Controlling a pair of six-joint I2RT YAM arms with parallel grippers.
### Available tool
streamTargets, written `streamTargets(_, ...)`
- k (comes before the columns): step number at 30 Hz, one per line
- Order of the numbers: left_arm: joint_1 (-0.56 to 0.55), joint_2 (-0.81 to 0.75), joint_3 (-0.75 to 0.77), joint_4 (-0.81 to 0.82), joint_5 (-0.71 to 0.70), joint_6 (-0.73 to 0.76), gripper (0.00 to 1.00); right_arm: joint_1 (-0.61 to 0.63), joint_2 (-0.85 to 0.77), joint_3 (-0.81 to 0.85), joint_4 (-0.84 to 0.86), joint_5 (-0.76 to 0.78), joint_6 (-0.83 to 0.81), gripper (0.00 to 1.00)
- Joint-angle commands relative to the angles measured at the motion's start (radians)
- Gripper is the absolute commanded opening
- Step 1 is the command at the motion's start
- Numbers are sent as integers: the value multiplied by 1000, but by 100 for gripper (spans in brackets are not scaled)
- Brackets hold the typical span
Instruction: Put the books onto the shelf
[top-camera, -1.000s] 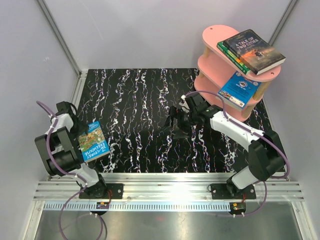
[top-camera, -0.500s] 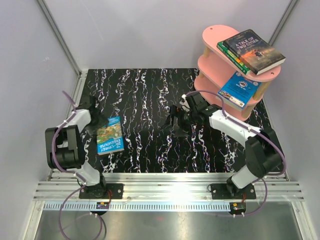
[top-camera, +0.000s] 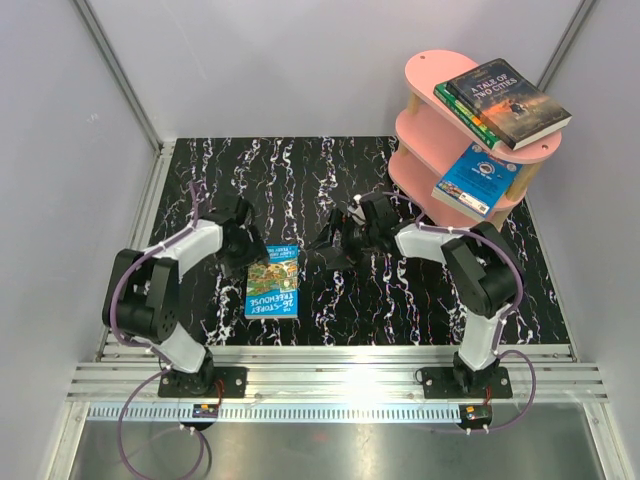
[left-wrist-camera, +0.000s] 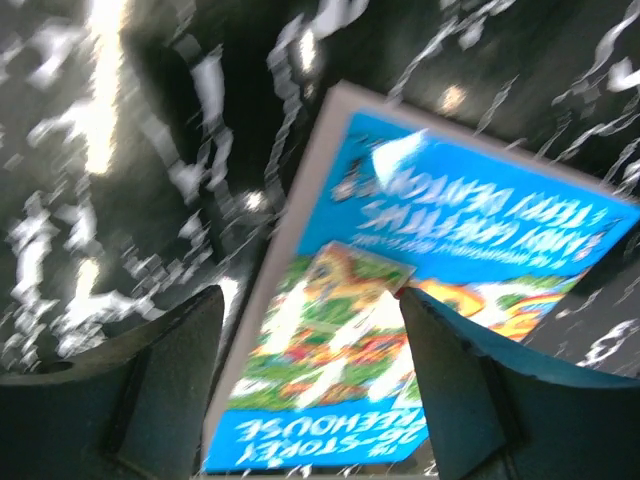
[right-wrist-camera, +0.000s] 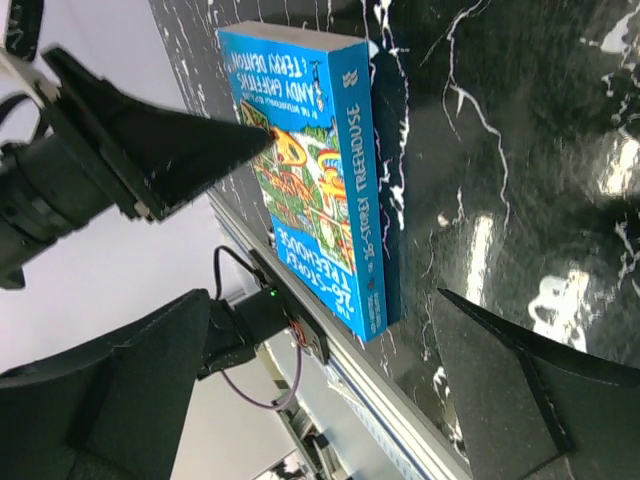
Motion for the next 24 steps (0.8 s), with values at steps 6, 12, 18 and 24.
streamTargets(6,18,-185,-159,36,113,76,87,15,102,-62,384,-39,190,98)
streamTargets(12,14,-186,-262,266,308,87,88,52,174,-72,507,-43,264,98)
streamTargets(18,-14,-187,-325,428,426,38,84,74,235,-113,647,-40,352,98)
streamTargets(24,-24,-303,-264,402,462,10,79,90,234,-150,656,-23,347,98)
